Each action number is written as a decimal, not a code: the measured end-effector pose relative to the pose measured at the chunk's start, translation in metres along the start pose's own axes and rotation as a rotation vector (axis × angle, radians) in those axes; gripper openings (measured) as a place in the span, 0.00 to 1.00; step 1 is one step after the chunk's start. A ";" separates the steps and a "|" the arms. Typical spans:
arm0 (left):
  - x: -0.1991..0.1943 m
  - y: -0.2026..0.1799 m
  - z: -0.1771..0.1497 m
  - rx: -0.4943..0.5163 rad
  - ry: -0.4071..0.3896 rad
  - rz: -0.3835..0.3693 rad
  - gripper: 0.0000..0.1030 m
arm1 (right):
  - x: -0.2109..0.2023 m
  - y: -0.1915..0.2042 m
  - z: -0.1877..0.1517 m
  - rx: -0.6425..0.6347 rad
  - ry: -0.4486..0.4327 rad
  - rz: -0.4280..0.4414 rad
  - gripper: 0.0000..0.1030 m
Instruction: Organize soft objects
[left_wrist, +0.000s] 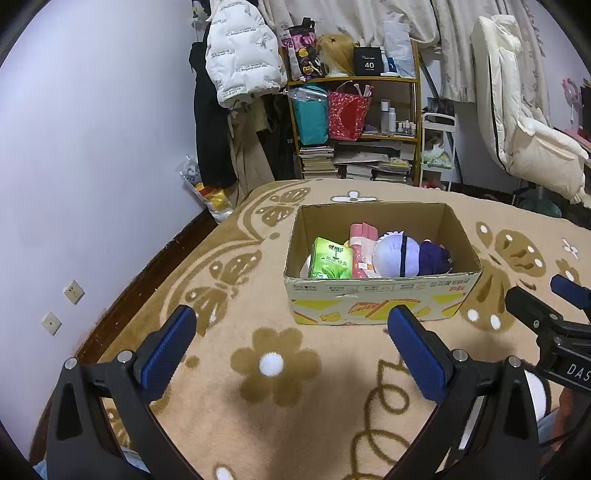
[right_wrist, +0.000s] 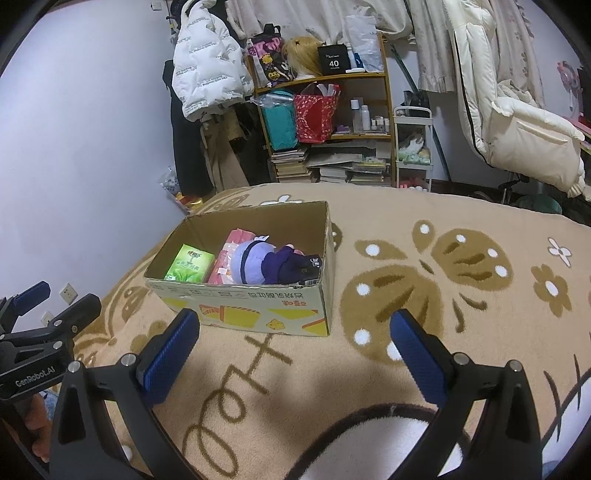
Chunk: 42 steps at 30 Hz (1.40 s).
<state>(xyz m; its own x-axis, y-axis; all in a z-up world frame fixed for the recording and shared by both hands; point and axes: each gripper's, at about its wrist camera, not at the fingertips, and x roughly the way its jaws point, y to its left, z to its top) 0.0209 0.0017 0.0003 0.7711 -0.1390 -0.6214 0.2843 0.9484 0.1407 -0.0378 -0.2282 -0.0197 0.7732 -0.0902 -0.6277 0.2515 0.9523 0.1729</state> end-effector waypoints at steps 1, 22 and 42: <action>0.000 0.000 0.000 -0.002 0.002 -0.001 0.99 | 0.000 0.000 0.000 0.000 -0.001 -0.002 1.00; 0.002 -0.003 0.000 0.003 0.015 0.003 0.99 | 0.000 -0.001 0.000 -0.002 0.001 -0.003 1.00; 0.002 -0.009 -0.003 0.037 0.014 0.000 0.99 | -0.002 -0.005 0.000 0.007 -0.010 -0.012 1.00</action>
<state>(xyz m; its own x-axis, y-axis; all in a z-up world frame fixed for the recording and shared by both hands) 0.0182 -0.0058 -0.0048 0.7631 -0.1352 -0.6319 0.3057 0.9371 0.1687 -0.0407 -0.2326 -0.0190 0.7760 -0.1044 -0.6221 0.2649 0.9490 0.1712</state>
